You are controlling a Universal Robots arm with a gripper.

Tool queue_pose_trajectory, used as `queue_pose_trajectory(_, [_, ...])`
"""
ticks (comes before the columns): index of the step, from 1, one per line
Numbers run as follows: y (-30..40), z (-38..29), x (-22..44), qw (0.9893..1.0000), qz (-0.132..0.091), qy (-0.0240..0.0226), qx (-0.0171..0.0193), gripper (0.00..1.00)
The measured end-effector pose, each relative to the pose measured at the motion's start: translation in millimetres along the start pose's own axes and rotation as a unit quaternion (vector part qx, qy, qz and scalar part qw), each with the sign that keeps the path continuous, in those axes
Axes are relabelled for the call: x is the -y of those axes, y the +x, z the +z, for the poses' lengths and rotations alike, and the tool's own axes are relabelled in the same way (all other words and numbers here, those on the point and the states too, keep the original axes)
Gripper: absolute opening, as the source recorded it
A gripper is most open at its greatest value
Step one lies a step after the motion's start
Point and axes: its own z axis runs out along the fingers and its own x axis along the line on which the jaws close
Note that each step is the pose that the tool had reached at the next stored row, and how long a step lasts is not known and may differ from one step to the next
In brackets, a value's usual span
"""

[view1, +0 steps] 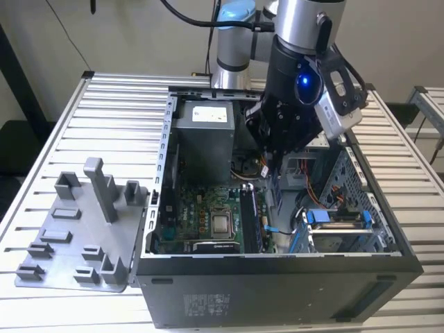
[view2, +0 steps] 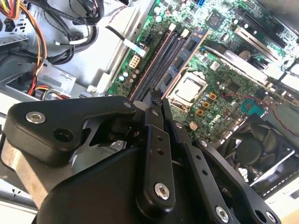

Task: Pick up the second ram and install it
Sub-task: 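Insert the second ram into the second slot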

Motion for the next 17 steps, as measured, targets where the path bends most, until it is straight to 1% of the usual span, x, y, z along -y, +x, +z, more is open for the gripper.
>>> queue_pose_trajectory(17, [-0.3, 19.6, 0.1, 1.0000, 0.000, -0.0001, 0.0000, 0.14])
